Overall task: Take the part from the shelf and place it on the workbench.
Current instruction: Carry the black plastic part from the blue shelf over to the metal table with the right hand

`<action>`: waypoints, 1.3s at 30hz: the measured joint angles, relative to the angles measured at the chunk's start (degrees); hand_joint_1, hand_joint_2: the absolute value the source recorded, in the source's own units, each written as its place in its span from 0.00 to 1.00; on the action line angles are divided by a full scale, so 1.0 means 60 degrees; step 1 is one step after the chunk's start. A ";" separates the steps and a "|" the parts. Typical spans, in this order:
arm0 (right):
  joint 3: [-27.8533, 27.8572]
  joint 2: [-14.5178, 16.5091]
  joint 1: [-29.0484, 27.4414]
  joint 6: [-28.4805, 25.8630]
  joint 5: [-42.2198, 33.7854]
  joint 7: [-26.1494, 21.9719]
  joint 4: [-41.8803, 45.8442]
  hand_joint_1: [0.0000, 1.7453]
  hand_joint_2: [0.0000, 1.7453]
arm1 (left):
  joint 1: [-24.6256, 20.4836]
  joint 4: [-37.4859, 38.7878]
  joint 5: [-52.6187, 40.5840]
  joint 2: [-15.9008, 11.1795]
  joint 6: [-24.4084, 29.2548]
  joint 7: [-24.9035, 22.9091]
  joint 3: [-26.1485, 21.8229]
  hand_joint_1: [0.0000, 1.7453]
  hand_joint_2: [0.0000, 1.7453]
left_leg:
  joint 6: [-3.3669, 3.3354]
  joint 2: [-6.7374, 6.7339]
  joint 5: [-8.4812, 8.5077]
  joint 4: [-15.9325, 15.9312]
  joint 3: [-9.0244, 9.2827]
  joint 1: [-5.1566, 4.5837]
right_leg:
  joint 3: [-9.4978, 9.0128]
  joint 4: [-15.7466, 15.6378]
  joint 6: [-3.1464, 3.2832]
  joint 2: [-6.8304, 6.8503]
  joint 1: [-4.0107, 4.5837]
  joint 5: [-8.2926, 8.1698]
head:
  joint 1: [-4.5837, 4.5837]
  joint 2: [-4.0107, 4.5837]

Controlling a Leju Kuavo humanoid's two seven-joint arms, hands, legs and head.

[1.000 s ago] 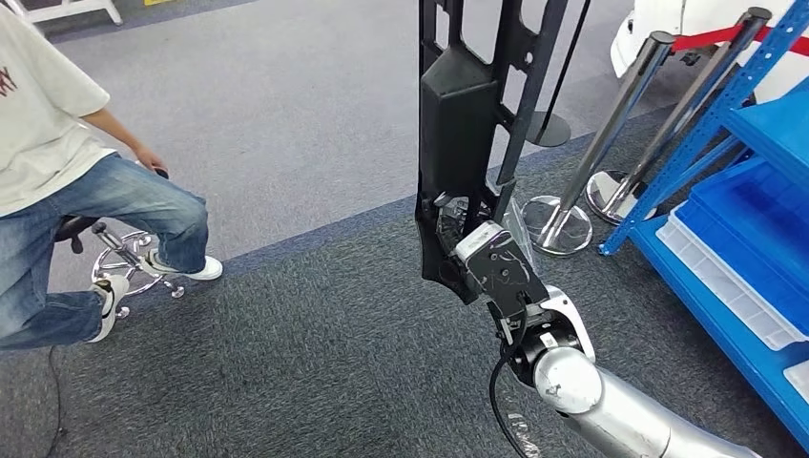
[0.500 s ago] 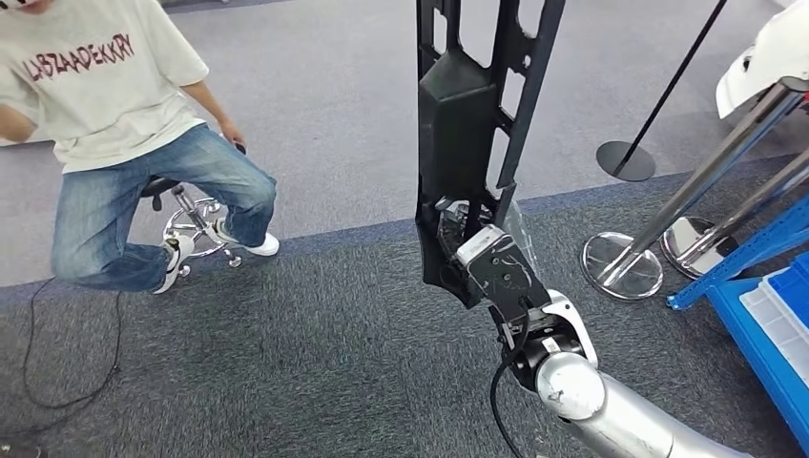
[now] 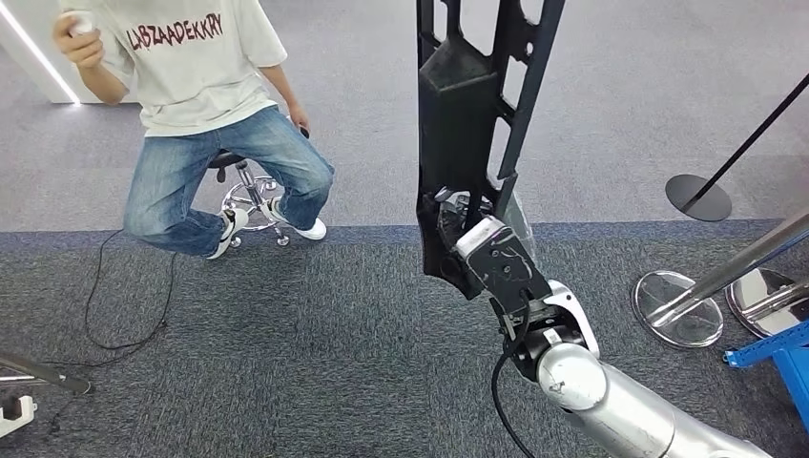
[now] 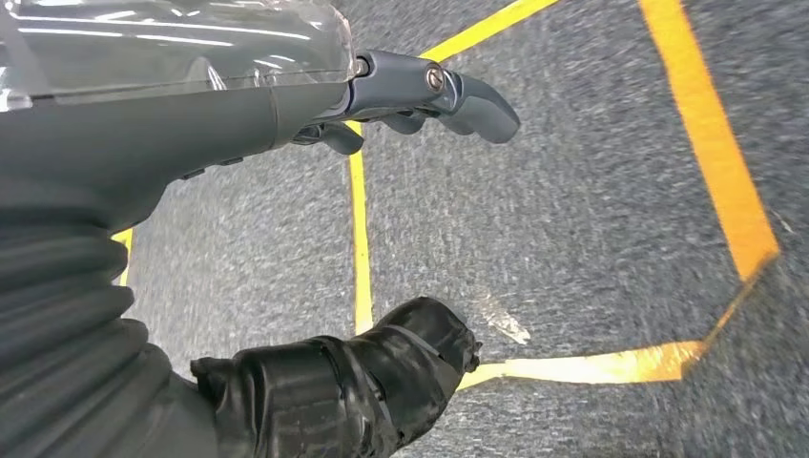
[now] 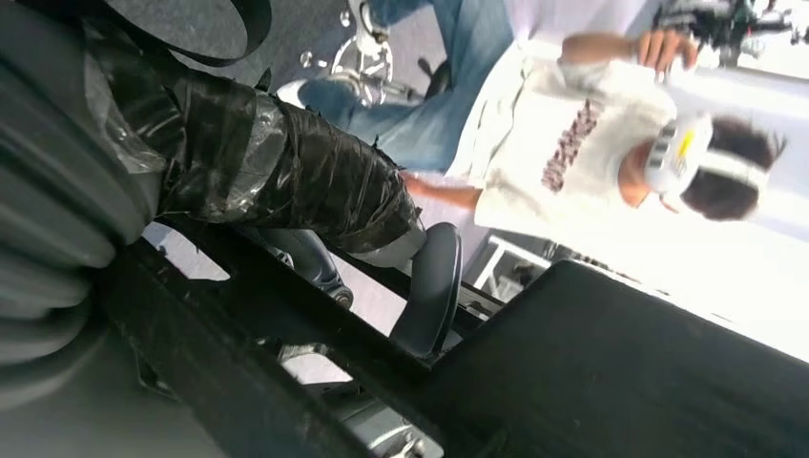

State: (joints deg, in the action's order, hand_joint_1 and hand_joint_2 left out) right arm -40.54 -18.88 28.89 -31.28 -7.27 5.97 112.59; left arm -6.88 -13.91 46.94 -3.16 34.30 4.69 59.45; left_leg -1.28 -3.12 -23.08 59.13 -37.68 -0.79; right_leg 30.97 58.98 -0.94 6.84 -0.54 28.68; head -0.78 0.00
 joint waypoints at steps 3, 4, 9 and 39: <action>0.0000 -0.0019 0.0041 0.0007 0.0009 0.0026 0.0013 1.00 1.00 | 0.0042 0.0002 0.0000 -0.0022 -0.0007 -0.0015 0.0000 0.00 1.00 | -0.0163 0.0356 0.0054 -0.0217 0.0175 0.0089 | -0.0048 0.0163 -0.0146 -0.0276 -0.0025 0.0220 | 0.0034 0.0000; 0.0000 -0.0030 0.0064 0.0009 0.0018 0.0035 0.0017 1.00 1.00 | 0.0036 0.0002 -0.0001 -0.0025 -0.0015 -0.0022 0.0000 0.00 1.00 | -0.0214 0.0453 0.0071 -0.0281 0.0246 0.0123 | 0.0118 0.0551 -0.0171 -0.0582 -0.0039 0.0429 | 0.0060 0.0000; 0.0000 -0.0062 0.0052 0.0042 0.0045 0.0113 0.0016 1.00 1.00 | -0.0017 0.0002 -0.0001 -0.0031 -0.0052 -0.0038 0.0005 0.00 1.00 | -0.0295 0.1091 -0.0002 -0.0220 0.0296 0.0124 | 0.1384 0.2455 -0.0241 -0.1146 -0.0080 0.0761 | 0.0101 0.0000; 0.0000 -0.0169 0.0334 0.0331 0.0124 0.0304 0.0044 1.00 1.00 | -0.0015 0.0002 0.0096 -0.0048 -0.0098 0.0027 0.0011 0.00 1.00 | -0.0350 0.1052 -0.0127 -0.0045 0.0191 0.0081 | 0.1578 0.2713 -0.0199 -0.1129 -0.0063 0.0934 | 0.0153 0.0000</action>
State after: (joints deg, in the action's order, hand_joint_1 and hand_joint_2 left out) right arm -40.54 -19.90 30.90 -29.30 -6.52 7.79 112.85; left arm -6.97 -13.90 47.51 -3.45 33.71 4.86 59.52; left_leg -3.38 3.19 -23.84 58.87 -36.54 -0.30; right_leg 40.44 75.26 -2.13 0.07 -0.91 34.28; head 0.14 0.00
